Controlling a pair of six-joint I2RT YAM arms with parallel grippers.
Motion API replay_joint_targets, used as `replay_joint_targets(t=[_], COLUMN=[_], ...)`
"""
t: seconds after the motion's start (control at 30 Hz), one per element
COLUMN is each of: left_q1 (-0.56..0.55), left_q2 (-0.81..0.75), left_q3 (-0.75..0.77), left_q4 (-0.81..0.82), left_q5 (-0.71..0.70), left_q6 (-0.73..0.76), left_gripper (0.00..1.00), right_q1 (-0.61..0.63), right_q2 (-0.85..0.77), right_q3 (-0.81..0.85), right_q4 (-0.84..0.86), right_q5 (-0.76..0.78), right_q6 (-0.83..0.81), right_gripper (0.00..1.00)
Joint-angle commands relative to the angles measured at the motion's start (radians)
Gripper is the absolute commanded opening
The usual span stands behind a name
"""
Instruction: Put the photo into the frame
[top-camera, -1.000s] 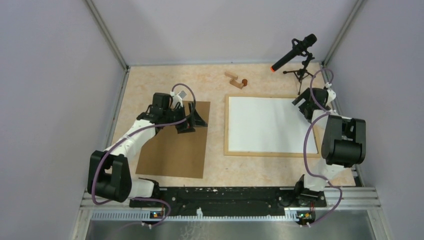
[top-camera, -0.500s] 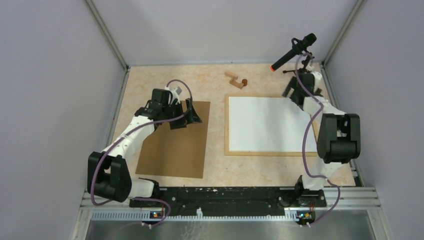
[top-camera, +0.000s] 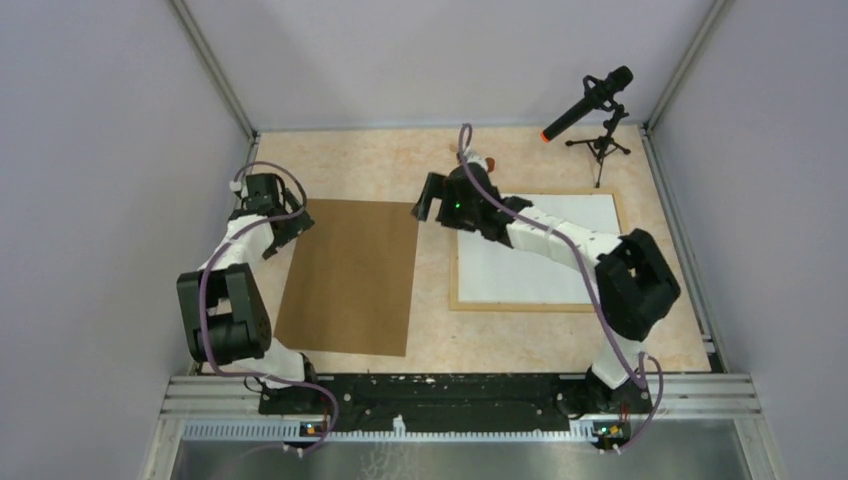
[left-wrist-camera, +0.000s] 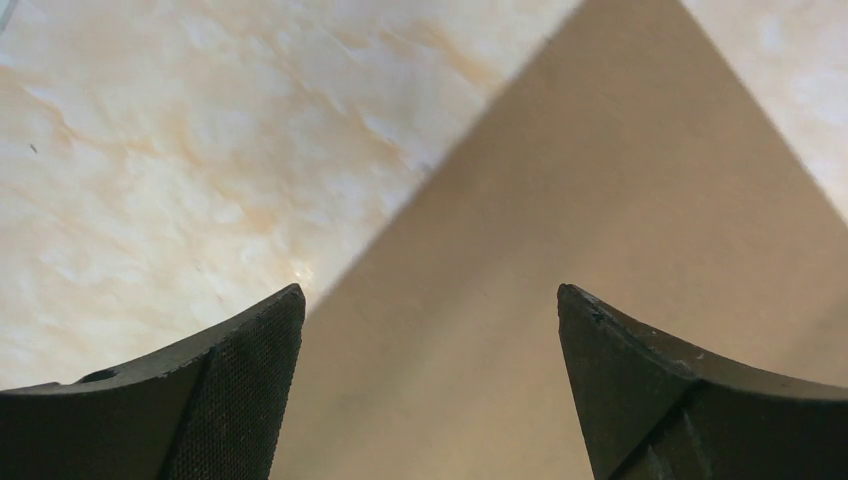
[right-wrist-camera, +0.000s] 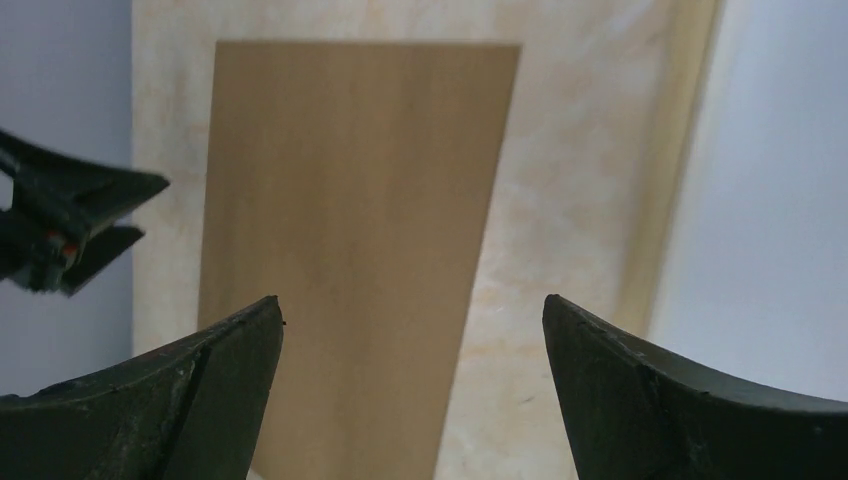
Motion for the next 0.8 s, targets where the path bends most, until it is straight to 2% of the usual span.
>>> replay_joint_targets(t=[0.0,0.07,0.13,0.23,0.37,0.57,0.77], left_q1=[0.079,0.117,0.129,0.13,0.13,0.132,0.135], left_q2=[0.156,0.222,0.243,0.29,0.384,0.473,0.519], left_q3=[0.118,0.158,0.145,0.153,0.21,0.235,0.213], left_q4=[0.067,0.032,0.08,0.124,0.049,-0.034,-0.064], left_q5=[-0.021,0.072,0.144,0.206,0.268,0.316,0.436], left_q6=[0.114,0.132,0.157,0.177,0.179,0.151,0.101], left_gripper=[0.99,0.99,0.99,0.99,0.99,0.99,0.98], right_q1=[0.059,0.076,0.084,0.091,0.113,0.15,0.157], right_q2=[0.148,0.204,0.247,0.301,0.379,0.448,0.478], right_q3=[0.006,0.03,0.049,0.075,0.151,0.181,0.243], right_q4=[0.08,0.075,0.058,0.019,-0.083,-0.068,-0.018], right_q5=[-0.19,-0.186,-0.167,-0.121,-0.05,-0.056,-0.106], right_q6=[0.267,0.271,0.272,0.271,0.249,0.281,0.304], right_gripper=[0.99,0.99,0.99,0.98,0.97,0.95,0.94])
